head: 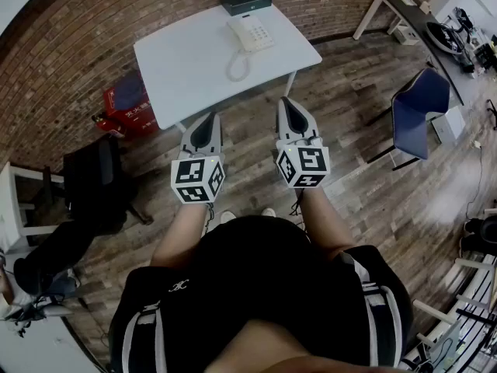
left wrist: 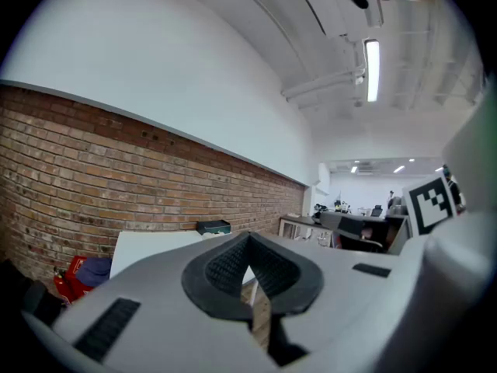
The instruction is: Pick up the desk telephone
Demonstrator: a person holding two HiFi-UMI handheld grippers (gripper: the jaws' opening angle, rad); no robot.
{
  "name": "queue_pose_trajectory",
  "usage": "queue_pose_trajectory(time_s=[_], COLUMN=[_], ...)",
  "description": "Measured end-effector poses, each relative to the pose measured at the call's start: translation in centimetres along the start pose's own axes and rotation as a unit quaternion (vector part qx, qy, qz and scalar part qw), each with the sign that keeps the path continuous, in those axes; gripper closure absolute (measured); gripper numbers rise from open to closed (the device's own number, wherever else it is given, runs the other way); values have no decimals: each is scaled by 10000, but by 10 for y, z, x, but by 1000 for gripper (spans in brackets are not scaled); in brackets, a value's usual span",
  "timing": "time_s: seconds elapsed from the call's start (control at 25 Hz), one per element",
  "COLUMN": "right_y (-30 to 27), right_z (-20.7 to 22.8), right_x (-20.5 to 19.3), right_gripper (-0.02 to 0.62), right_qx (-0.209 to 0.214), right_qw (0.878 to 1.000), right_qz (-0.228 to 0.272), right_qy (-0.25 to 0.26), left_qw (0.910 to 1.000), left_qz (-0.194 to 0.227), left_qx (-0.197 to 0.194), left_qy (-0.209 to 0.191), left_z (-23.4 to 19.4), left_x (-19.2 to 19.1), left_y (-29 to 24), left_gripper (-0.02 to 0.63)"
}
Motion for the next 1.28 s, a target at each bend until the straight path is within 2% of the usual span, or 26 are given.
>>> queue_pose_trajectory(time_s=[0.16, 0.36, 0.8, 1.04, 1.28], right_y=[7, 16, 26, 30, 24], right_z=[1, 4, 49, 66, 76], right_x=[3, 6, 7, 10, 7], right_gripper=[598, 597, 597, 597, 597], right_qx=[65, 249, 283, 491, 594], right_qw=[10000, 9994, 9994, 9986, 9981], right_qz=[44, 134, 143, 174, 111], right_qy=[21, -202, -133, -62, -69], left_qw=[10000, 9998, 9998, 9996, 9997], left_qz=[12, 30, 94, 137, 108], left_qx=[7, -4, 177, 201, 206], left_qy=[77, 178, 11, 104, -23], left_z=[8, 17, 51, 74, 79], left_x=[-1, 0, 2, -2, -6], left_y=[2, 1, -24, -34, -49], left_gripper=[607, 607, 607, 607, 607])
Point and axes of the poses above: the fingertips, and each gripper's own axes: y backward along the fingers, z to its right, x out of its top, the point moved 5 cm from there along y, backward along the fingers, and after that the axes turned 7 degrees about -x, right-handed, at the moved point
